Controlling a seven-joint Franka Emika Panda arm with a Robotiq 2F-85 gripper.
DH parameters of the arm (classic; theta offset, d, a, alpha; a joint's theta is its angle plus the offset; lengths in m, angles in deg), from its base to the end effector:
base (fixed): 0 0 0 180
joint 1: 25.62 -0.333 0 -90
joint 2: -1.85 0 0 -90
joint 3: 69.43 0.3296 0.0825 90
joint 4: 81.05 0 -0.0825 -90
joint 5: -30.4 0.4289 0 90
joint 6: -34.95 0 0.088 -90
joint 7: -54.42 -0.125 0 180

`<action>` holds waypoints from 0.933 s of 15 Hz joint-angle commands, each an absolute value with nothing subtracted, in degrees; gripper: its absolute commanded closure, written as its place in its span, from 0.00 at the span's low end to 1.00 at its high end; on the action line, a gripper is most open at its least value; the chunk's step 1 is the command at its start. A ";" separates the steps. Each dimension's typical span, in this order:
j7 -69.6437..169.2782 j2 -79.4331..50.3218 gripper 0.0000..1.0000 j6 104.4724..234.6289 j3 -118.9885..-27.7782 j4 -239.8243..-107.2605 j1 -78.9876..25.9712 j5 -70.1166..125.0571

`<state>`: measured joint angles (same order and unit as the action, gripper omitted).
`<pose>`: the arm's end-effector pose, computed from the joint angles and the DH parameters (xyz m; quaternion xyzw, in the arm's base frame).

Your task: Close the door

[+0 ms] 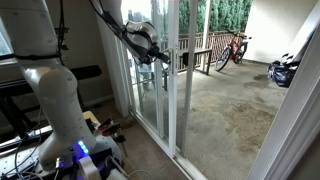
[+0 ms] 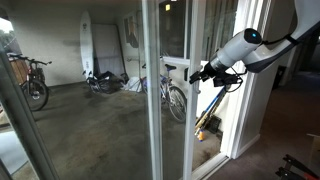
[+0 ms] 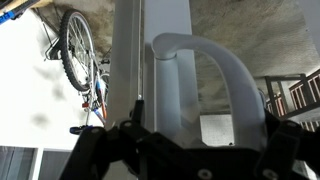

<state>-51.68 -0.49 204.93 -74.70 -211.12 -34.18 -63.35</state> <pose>0.5629 0.0973 0.3340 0.9035 -0.1061 0.4146 0.0252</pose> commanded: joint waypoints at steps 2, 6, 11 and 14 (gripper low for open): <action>-48.49 6.21 0.00 206.99 -79.89 -219.30 -29.93 -60.20; -48.16 9.15 0.00 207.87 -82.86 -221.98 -28.86 -60.37; -46.25 11.63 0.00 207.88 -86.99 -223.96 -27.52 -60.37; -44.70 12.40 0.00 208.53 -89.74 -224.32 -26.55 -60.73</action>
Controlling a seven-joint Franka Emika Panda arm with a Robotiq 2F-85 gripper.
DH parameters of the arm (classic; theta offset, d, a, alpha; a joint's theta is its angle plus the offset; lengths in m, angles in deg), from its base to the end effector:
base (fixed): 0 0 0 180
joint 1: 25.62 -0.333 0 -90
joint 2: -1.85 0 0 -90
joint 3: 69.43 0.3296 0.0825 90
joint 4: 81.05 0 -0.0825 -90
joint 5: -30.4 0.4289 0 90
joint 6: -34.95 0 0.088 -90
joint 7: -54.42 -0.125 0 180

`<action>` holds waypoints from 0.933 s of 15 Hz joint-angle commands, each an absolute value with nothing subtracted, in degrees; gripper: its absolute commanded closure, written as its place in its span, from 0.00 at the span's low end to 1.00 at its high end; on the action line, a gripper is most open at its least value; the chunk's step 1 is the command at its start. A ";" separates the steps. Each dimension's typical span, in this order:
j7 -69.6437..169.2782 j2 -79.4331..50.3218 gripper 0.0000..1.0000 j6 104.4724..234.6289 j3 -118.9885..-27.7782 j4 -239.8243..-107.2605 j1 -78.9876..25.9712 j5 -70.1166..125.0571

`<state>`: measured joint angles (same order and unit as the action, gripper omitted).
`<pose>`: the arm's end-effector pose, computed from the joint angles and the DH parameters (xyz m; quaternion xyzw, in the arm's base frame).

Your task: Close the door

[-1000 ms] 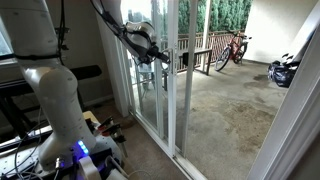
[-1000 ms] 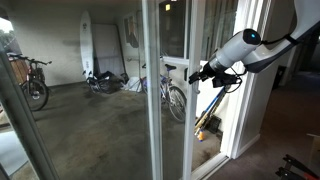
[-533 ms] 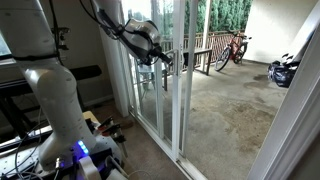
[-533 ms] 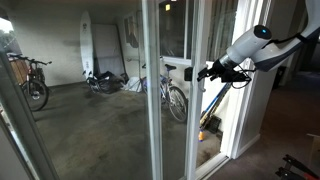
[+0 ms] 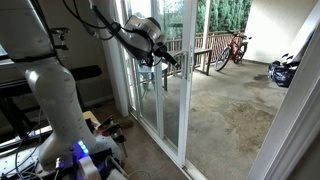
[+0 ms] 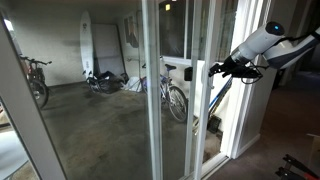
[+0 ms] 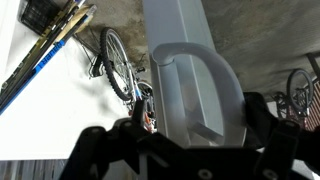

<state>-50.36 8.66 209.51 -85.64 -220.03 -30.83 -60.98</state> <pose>0.5183 -0.0232 0.3529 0.8883 -0.2176 0.4040 0.0194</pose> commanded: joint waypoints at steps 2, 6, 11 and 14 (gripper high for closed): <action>-42.55 11.12 0.00 209.79 -91.61 -223.30 -26.05 -59.67; -35.16 7.79 0.00 210.64 -94.04 -220.31 -26.72 -52.93; -25.82 8.15 0.00 208.17 -95.93 -220.23 -28.08 -43.77; -21.18 8.25 0.00 209.36 -97.85 -220.85 -27.58 -38.77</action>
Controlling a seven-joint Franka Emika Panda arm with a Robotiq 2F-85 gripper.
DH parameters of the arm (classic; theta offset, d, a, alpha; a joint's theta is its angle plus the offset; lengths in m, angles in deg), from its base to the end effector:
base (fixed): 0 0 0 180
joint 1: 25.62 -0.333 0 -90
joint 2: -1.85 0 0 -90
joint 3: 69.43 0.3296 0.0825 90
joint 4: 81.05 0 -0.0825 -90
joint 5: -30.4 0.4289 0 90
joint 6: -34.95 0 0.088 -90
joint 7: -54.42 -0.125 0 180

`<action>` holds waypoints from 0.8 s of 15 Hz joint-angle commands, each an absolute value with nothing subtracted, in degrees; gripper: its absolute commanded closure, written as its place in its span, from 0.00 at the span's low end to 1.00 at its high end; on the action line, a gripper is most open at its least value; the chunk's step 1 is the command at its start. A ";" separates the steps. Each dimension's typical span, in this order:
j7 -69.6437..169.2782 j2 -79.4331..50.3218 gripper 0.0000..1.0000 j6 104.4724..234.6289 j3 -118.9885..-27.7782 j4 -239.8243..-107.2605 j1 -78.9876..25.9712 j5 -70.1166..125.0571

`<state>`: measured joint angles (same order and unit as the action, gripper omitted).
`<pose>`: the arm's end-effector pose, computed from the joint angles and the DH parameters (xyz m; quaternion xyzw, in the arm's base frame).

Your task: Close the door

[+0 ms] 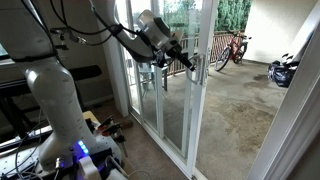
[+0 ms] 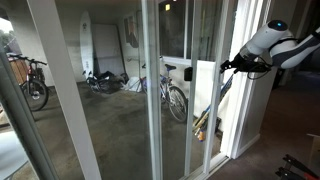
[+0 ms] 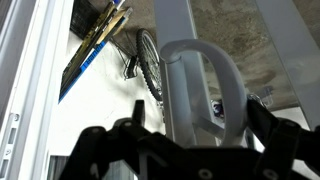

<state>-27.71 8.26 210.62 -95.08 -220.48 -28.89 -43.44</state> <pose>0.5150 -0.1307 0.3617 0.8845 -0.2658 0.3790 0.0575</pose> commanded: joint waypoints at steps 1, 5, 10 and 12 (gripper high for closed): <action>-19.70 8.31 0.00 209.94 -98.58 -221.15 -27.42 -36.92; -14.30 9.36 0.00 212.79 -102.03 -222.95 -26.94 -30.38; -4.14 8.60 0.00 217.68 -97.64 -226.54 -19.66 -20.99; 1.60 7.01 0.00 219.02 -95.53 -226.74 -17.20 -15.76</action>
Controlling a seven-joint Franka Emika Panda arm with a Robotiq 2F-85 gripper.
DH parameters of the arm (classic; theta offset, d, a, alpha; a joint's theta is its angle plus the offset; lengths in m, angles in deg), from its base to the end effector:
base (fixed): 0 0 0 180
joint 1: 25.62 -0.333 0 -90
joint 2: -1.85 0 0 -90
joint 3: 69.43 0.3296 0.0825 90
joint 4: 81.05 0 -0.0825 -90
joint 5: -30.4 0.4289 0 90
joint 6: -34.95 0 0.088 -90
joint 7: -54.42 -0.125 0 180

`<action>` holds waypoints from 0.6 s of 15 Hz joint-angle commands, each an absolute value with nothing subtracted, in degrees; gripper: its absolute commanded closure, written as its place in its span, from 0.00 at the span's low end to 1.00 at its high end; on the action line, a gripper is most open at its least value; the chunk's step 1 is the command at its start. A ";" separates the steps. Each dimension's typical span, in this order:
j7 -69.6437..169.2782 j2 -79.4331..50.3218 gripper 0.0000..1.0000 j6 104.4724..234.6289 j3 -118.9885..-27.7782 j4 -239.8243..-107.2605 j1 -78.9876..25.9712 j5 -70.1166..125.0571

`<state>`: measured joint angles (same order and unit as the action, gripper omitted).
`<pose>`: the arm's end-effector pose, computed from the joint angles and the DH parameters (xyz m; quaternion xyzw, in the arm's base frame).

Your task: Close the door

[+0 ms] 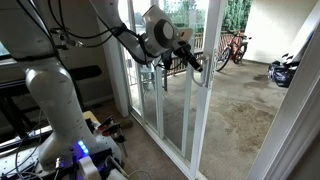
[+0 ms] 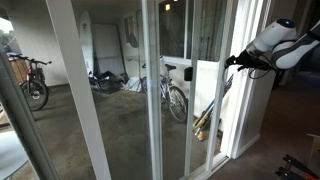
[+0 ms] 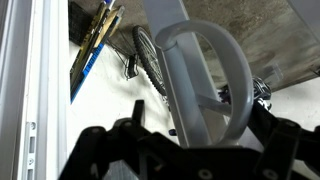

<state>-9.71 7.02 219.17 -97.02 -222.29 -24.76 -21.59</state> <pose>0.5062 -0.1881 0.3710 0.8636 -0.3158 0.3929 0.0093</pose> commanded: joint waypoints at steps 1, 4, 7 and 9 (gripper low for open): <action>4.39 6.47 0.00 219.00 -94.59 -226.53 -16.19 -13.16; 12.79 5.69 0.00 219.00 -92.47 -226.69 -14.26 -4.20; 13.96 5.48 0.00 217.90 -97.08 -226.26 -18.02 -3.59; 15.60 5.44 0.00 217.11 -97.69 -226.27 -18.07 -2.29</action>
